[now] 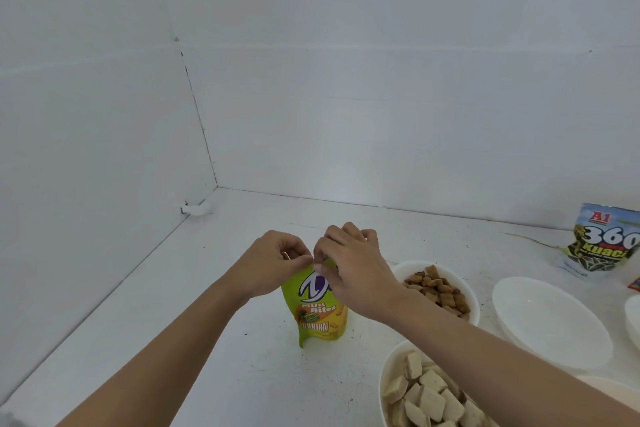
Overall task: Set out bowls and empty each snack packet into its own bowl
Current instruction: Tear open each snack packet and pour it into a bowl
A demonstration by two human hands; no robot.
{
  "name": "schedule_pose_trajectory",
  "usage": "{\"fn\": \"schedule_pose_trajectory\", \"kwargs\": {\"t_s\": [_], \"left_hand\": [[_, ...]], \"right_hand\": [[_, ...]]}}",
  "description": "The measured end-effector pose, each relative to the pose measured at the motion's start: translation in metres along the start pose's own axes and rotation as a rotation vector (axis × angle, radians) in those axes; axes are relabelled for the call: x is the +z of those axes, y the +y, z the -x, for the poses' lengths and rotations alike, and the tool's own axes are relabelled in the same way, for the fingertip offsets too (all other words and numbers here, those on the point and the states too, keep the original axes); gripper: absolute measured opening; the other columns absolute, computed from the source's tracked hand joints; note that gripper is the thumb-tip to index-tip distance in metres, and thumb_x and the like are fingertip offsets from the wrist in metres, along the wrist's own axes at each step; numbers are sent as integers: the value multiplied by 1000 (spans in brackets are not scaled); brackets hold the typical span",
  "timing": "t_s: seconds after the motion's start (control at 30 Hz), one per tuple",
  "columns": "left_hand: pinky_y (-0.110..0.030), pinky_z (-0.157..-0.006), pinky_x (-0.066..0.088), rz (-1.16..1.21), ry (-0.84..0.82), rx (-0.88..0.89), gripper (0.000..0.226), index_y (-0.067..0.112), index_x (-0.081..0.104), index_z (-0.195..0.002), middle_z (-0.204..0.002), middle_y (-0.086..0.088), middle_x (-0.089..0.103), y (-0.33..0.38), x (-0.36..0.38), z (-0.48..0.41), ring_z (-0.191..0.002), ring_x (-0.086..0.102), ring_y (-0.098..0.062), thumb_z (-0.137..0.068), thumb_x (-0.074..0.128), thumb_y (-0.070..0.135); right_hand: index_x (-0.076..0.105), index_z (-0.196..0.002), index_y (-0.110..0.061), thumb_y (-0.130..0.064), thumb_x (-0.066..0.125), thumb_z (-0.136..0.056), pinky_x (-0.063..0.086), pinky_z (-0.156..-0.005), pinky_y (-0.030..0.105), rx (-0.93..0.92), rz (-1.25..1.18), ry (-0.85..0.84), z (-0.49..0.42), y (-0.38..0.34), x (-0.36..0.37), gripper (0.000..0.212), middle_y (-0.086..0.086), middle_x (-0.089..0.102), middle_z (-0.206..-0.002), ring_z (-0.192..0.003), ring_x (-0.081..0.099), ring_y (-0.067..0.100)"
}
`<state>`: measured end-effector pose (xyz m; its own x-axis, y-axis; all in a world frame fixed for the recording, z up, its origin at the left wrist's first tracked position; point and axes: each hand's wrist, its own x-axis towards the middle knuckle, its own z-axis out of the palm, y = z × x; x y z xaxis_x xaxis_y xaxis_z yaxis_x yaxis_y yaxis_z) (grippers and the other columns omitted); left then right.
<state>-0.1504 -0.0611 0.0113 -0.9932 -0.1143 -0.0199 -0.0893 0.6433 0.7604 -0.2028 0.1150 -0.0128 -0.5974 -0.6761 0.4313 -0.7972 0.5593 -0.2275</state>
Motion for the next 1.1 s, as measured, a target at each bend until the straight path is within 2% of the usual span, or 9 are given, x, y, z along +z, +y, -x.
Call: {"fn": "schedule_pose_trajectory", "kwargs": {"t_s": [0.1,0.2,0.4,0.63,0.73,0.8,0.9,1.03,1.1], "left_hand": [[-31,-69,60,-34,9,17,15,20,75,-82,-77,0,75,-1,2,-2,-74,72,-18,-93,68,26],[-23,-60,50,-93,10,-13,16,22,73,-79,-73,-2,72,1,3,-5,-65,63,-12,-94,68,23],[-22,-60,48,-172,8,-56,21,23,69,-73,-70,4,70,1,-15,-10,-66,63,-10,-94,67,18],[-23,-56,48,-268,136,-13,17,22,65,-75,-75,3,72,3,-18,-8,-68,71,-14,-92,63,23],[-21,-59,48,-287,54,2,13,22,67,-88,-90,6,69,12,-12,-9,-76,66,-11,-91,65,34],[-18,-60,45,-333,-38,5,22,25,68,-104,-101,8,66,15,-11,-12,-81,62,-7,-89,68,42],[-25,-66,53,-414,-88,28,30,29,69,-112,-97,8,65,15,-15,-18,-80,63,-9,-84,75,39],[-23,-57,45,-514,-43,-14,18,31,69,-100,-78,13,60,9,-31,-25,-74,64,-11,-83,76,30],[-24,-58,40,-556,14,-9,14,37,67,-91,-83,13,61,9,-36,-28,-78,60,-12,-83,73,26]], "right_hand": [[59,-93,-23,-35,57,-96,35,-89,40,-27,5,-30,-3,-2,-1,12,-11,55,-100,-98,45,15],[58,-90,-23,-34,53,-98,34,-88,41,-67,28,-35,-3,-1,-4,14,-11,56,-95,-95,44,15],[57,-87,-25,-27,51,-97,30,-89,40,-185,-26,-72,4,0,-14,11,-15,57,-93,-92,44,11],[53,-96,-28,-28,47,-102,35,-86,43,-144,-25,-120,6,10,-17,9,-14,55,-96,-96,39,11],[55,-99,-29,-28,45,-104,35,-86,44,-154,-37,-135,6,8,-15,11,-13,58,-97,-98,44,14],[56,-99,-30,-28,44,-104,35,-88,45,-158,-29,-150,5,5,-14,12,-13,60,-99,-100,46,15],[53,-100,-29,-30,43,-105,34,-91,45,-153,-23,-176,4,5,-18,11,-12,61,-102,-102,47,15],[47,-103,-28,-27,44,-105,35,-92,46,-173,5,-201,8,3,-25,3,-8,64,-109,-100,51,17],[43,-102,-28,-19,54,-100,37,-91,46,-190,65,-188,7,-2,-26,15,-6,67,-107,-97,54,20]]}}
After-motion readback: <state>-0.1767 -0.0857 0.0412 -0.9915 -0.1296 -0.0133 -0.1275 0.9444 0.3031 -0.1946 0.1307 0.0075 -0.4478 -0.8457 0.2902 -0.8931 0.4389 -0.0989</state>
